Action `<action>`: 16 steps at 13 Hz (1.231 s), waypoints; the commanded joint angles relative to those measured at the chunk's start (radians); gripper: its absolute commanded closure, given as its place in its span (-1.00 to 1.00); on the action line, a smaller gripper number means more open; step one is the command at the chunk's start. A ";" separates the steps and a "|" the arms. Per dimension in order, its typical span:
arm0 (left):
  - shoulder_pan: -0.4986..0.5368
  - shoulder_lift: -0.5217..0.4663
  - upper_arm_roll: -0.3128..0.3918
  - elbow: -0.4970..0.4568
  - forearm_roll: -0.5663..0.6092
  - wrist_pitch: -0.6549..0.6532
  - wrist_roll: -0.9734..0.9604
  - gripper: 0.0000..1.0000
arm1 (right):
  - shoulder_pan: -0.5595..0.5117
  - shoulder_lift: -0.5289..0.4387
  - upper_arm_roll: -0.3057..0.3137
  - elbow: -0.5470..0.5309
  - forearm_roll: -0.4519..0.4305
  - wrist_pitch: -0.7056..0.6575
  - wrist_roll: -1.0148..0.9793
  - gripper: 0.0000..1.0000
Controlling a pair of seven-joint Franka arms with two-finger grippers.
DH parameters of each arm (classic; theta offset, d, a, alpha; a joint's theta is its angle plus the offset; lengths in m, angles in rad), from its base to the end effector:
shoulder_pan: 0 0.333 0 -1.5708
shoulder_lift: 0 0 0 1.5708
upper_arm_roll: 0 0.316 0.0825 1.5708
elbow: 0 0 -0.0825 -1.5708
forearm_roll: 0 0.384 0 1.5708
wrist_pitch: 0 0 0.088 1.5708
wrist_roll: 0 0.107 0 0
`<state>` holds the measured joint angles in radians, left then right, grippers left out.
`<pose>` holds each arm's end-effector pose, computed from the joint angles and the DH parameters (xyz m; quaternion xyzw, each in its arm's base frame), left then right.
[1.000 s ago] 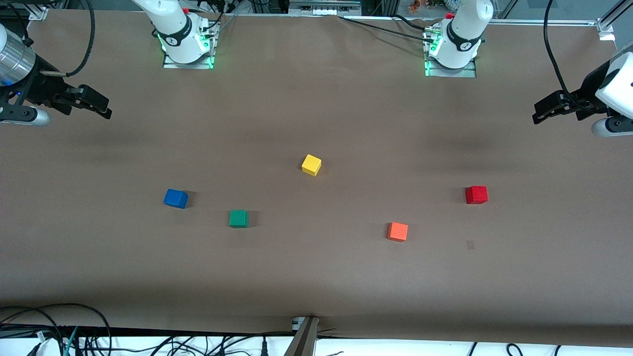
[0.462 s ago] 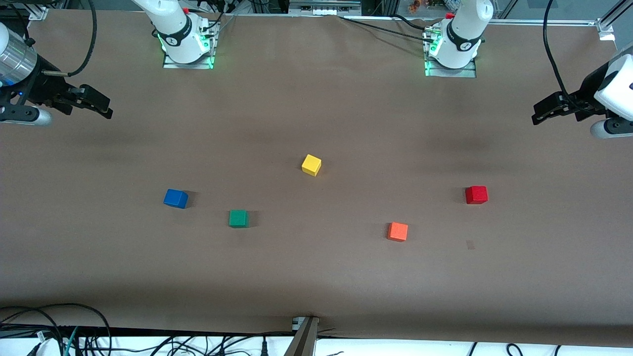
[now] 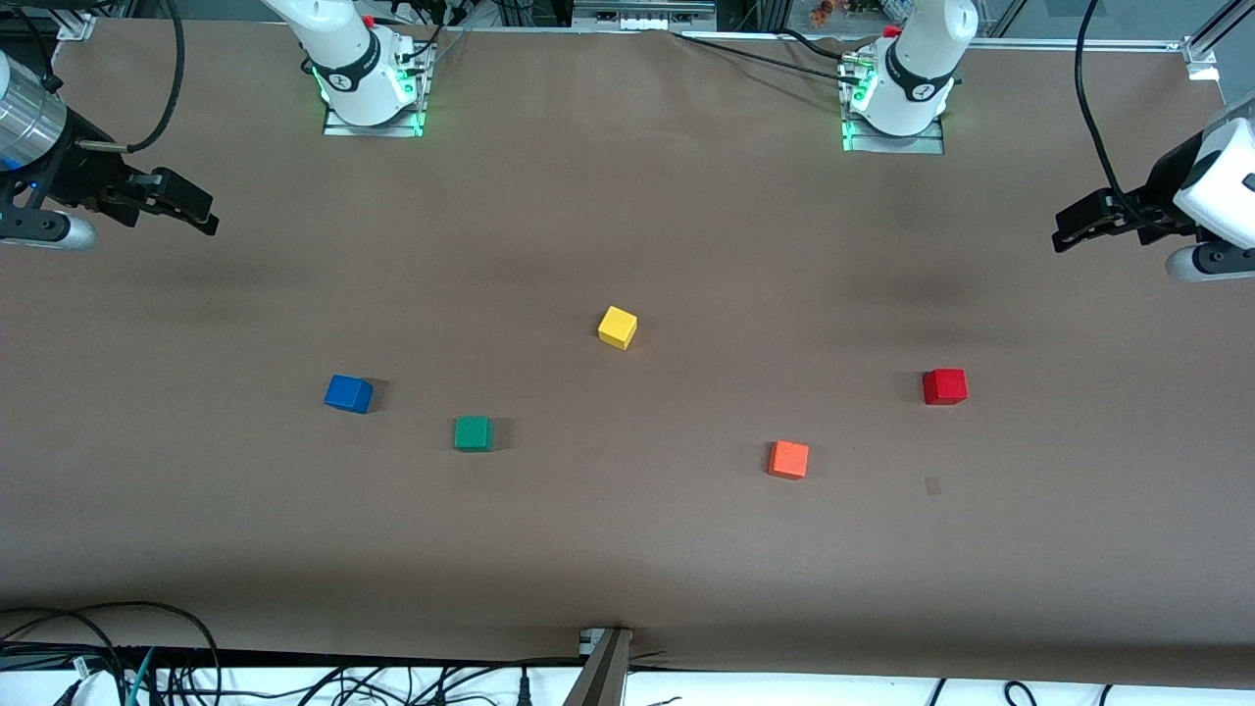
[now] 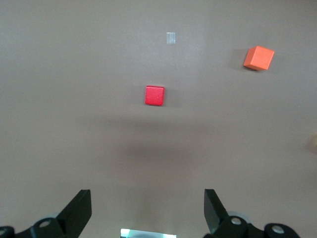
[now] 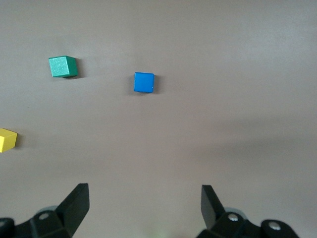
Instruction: Pass red block to right arm, stack on blue
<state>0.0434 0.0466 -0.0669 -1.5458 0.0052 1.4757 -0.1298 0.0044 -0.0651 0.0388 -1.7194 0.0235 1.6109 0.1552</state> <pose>0.5576 -0.0116 0.6025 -0.9969 -0.0531 0.0580 0.0055 0.5340 0.0261 0.5932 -0.9981 0.0567 0.0227 0.0083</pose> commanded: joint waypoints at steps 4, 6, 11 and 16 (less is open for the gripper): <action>0.001 0.004 -0.002 0.013 0.025 0.003 0.003 -1.00 | 0.008 -0.012 -0.007 0.001 -0.010 -0.028 0.000 -1.00; 0.001 0.004 -0.002 0.013 0.024 0.003 0.003 -1.00 | 0.008 -0.013 -0.005 0.004 -0.010 -0.034 0.001 -1.00; 0.003 0.025 -0.002 0.013 0.016 0.069 0.013 -1.00 | 0.008 -0.013 -0.005 0.004 -0.011 -0.035 0.001 -1.00; -0.011 0.117 -0.013 0.030 0.064 0.055 -0.004 -1.00 | 0.009 -0.013 0.003 0.004 -0.011 -0.035 0.003 -1.00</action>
<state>0.0414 0.0986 -0.0696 -1.5486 0.0194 1.5369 -0.1294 0.0085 -0.0655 0.0408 -1.7193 0.0233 1.5921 0.1549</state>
